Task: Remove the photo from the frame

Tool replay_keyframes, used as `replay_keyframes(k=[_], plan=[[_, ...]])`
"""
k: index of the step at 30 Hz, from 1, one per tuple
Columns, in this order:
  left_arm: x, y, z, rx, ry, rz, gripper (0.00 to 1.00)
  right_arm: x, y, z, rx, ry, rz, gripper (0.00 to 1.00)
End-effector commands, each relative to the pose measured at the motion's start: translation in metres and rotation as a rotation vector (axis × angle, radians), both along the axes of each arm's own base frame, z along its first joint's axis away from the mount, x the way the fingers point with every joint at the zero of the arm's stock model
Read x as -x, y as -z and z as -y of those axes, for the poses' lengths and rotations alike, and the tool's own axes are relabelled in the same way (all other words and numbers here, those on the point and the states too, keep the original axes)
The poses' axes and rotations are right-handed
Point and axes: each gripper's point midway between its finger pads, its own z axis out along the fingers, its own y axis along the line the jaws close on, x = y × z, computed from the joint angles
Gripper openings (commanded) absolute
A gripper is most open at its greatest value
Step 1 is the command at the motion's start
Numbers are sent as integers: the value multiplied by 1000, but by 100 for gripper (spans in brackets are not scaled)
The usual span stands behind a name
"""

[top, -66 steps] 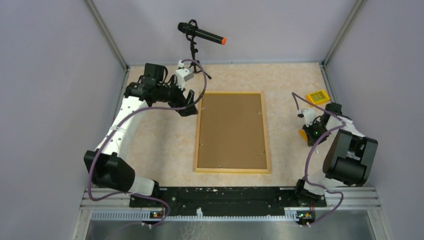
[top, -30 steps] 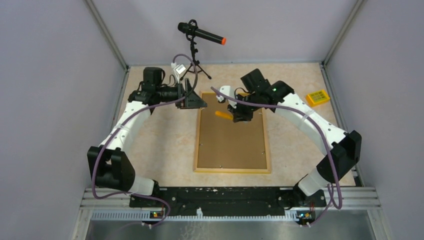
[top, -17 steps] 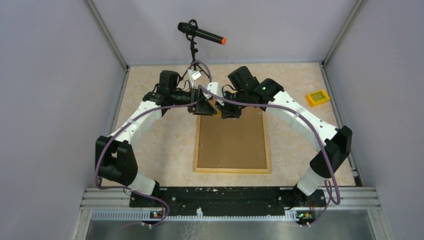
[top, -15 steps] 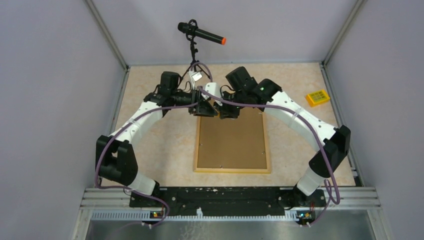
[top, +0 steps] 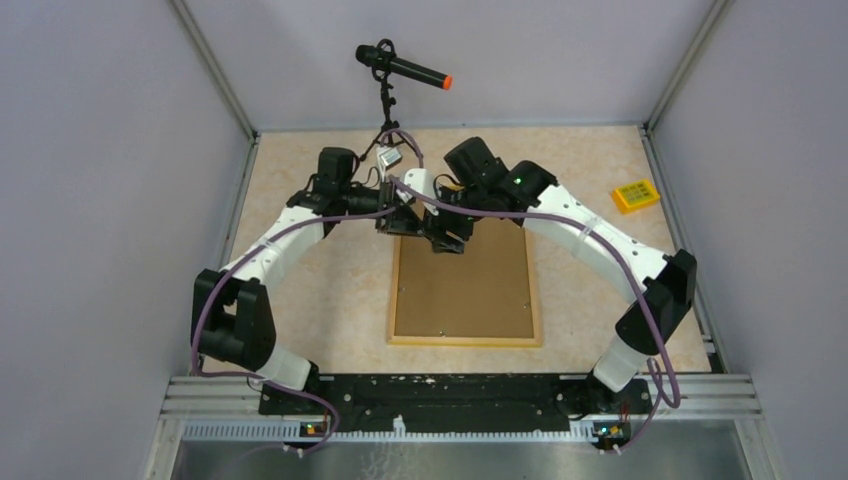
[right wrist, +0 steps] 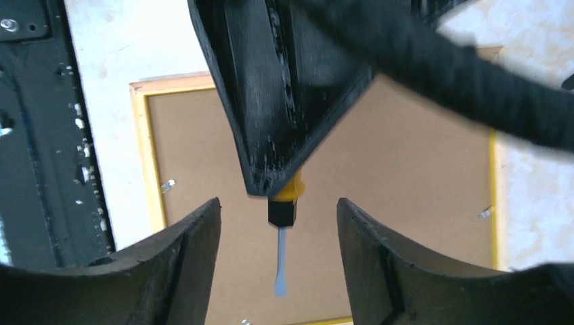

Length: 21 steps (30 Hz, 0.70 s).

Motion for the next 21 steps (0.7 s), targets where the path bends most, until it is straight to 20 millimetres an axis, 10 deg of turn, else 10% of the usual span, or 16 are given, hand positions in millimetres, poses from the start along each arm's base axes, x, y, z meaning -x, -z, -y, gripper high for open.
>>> replay_keyframes(k=[1, 15, 21], plan=[[1, -8, -16, 68, 41, 47, 0, 9, -29, 11, -100, -17, -74, 68], [15, -25, -22, 105, 111, 184, 0, 38, -26, 23, -169, -61, -413, 63], [23, -33, -17, 128, 121, 226, 0, 37, -20, 10, -164, -73, -422, 43]])
